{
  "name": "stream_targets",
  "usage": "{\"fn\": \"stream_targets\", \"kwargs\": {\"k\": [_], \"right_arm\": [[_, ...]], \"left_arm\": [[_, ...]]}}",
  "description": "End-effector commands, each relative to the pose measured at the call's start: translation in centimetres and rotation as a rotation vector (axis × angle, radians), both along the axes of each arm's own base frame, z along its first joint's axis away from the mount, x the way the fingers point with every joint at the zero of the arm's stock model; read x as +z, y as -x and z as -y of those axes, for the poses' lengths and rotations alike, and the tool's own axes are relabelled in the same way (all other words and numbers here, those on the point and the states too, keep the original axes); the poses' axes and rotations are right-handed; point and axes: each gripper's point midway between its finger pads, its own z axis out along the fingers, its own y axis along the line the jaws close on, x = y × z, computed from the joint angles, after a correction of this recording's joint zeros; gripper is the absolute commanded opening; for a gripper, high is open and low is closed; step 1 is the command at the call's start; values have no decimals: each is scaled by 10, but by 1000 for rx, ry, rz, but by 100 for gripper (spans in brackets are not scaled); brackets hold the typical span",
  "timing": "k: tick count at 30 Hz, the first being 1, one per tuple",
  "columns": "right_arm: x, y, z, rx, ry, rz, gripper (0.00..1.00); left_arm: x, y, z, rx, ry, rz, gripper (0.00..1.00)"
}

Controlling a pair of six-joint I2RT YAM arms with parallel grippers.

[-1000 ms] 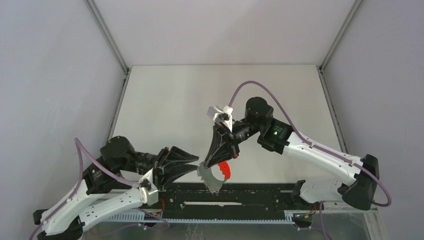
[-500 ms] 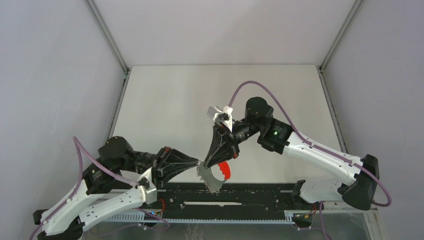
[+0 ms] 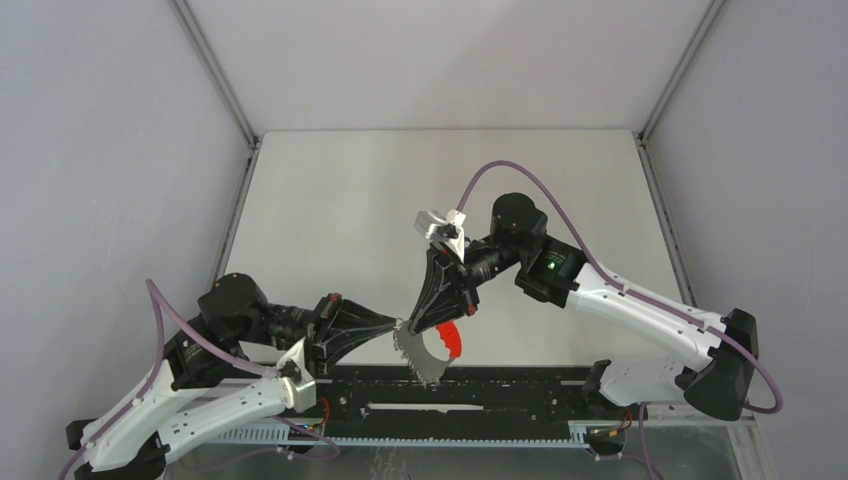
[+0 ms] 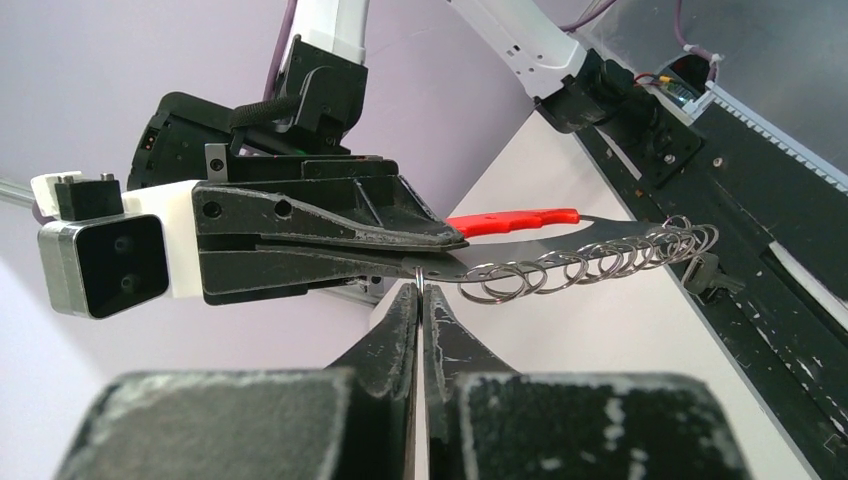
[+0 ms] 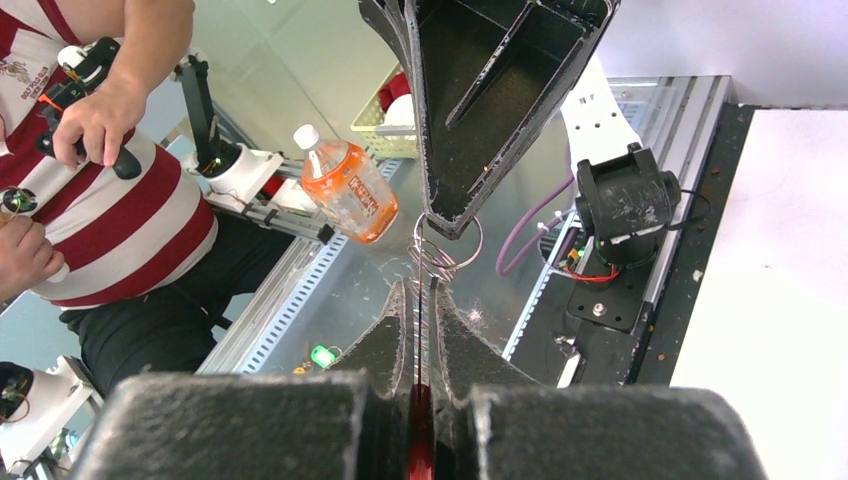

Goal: Put the keys on the keyring
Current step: Adjust the keyring.

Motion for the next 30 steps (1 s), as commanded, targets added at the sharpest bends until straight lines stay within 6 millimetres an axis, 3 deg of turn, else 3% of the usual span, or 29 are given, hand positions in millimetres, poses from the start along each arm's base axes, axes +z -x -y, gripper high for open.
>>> {"fn": "stream_targets", "kwargs": {"k": [1, 6, 13, 20, 28, 29, 30], "right_arm": [[21, 4, 3, 17, -54, 31, 0], [21, 4, 4, 17, -52, 32, 0], [26, 9, 8, 63, -74, 39, 0], [29, 12, 8, 91, -103, 82, 2], [34, 11, 5, 5, -142, 175, 45], [37, 9, 7, -21, -154, 198, 61], [39, 6, 9, -47, -167, 225, 66]], "left_arm": [[4, -11, -1, 59, 2, 23, 1], [18, -19, -1, 114, 32, -39, 0], [28, 23, -5, -81, -26, -192, 0], [47, 35, 5, -156, -20, -481, 0], [49, 10, 21, -58, 58, -639, 0], [50, 7, 22, -48, 67, -655, 0], [50, 5, 23, -37, 73, -668, 0]]}}
